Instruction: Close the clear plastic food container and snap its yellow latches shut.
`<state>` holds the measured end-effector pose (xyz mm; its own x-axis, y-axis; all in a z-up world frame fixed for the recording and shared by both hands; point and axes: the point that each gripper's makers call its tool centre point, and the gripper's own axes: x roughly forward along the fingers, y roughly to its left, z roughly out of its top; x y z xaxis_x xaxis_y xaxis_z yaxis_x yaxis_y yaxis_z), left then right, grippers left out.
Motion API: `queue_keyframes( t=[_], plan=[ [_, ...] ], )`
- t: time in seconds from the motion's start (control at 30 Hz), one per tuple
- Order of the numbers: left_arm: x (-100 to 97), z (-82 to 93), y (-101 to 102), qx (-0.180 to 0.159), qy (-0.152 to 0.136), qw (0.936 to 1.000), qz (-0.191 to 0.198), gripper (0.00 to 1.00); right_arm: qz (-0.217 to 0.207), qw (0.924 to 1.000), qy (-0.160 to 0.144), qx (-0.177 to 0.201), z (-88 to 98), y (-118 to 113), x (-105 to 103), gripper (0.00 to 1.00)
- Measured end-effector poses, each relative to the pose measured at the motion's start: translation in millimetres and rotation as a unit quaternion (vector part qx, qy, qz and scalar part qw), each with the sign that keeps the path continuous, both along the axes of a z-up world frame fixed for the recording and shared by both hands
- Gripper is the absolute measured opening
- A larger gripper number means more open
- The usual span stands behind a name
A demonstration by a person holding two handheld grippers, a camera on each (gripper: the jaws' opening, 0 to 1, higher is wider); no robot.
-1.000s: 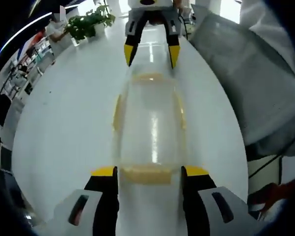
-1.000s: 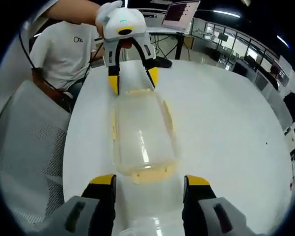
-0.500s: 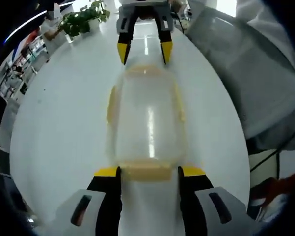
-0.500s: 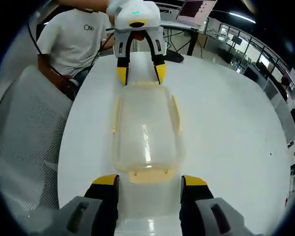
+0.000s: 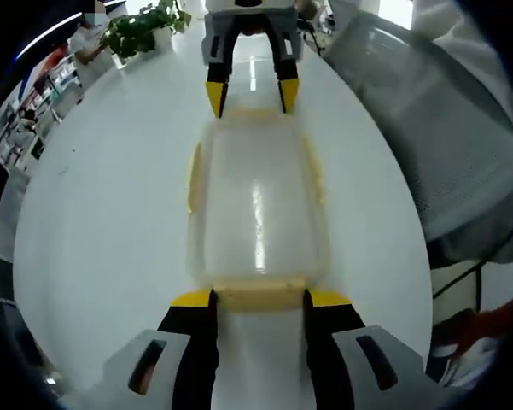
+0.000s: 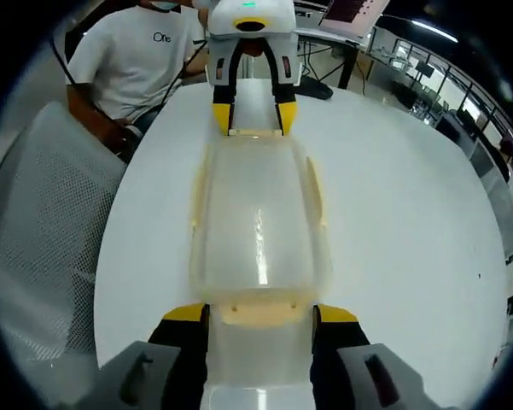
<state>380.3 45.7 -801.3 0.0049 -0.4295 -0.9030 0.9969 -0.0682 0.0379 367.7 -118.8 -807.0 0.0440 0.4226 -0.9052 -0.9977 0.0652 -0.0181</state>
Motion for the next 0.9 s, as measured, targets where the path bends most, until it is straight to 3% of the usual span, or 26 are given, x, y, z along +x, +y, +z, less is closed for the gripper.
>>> queue_keyframes(
  t=[0.27,0.6,0.9],
  plan=[
    [-0.6,-1.0,-0.9,0.008,0.009,0.9999,0.000,0.39,0.024,0.9997,0.010,0.002,-0.1,0.7,-1.3,0.39],
    [0.3,-1.0,-2.6,-0.005,0.015,0.9996,0.023,0.38,0.023,0.9997,0.007,-0.012,-1.0,3.3,-1.4,0.38],
    [-1.3,-1.5,-2.1,0.002,0.008,0.9999,0.009,0.37,0.020,0.9995,0.004,-0.023,0.5,2.8,-5.5,0.38]
  ],
)
